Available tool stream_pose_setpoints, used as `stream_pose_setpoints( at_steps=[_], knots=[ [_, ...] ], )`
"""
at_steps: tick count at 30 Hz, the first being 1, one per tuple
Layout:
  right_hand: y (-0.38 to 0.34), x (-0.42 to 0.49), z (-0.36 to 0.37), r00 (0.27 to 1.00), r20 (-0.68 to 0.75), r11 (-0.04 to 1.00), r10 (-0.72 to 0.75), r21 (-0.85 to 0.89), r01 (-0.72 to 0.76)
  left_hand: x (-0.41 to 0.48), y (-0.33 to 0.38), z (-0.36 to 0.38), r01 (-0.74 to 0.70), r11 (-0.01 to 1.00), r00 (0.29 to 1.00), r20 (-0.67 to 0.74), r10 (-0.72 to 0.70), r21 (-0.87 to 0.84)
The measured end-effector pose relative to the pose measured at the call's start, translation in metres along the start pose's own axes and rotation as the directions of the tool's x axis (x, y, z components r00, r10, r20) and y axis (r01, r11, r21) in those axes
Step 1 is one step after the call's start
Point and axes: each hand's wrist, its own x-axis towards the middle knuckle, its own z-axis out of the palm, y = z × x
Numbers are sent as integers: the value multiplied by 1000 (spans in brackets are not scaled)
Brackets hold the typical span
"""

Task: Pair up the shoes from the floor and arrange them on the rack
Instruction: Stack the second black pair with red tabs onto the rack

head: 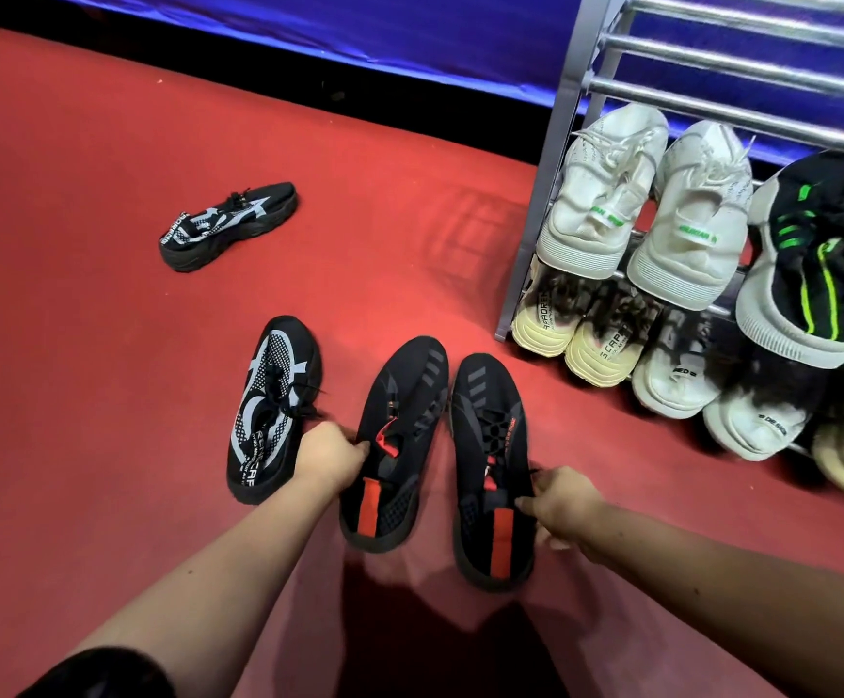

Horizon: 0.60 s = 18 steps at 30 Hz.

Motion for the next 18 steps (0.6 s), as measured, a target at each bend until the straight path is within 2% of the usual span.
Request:
stream_pose_setpoints(
  at_steps=[5, 10, 18],
  knots=[
    [0, -7, -5, 996, -79, 999, -44, -17, 43, -7, -3, 0, -2, 999, 1000, -32, 1, -45],
    [6, -14, -12, 987, -133, 996, -86, -4, 86, -26, -9, -3, -85, 981, 995, -75, 72, -175],
    [-1, -32, -25, 933, -216, 957, -287, -105, 270, -44, -18, -24, -143, 919, 987, -125, 103, -368]
  ],
)
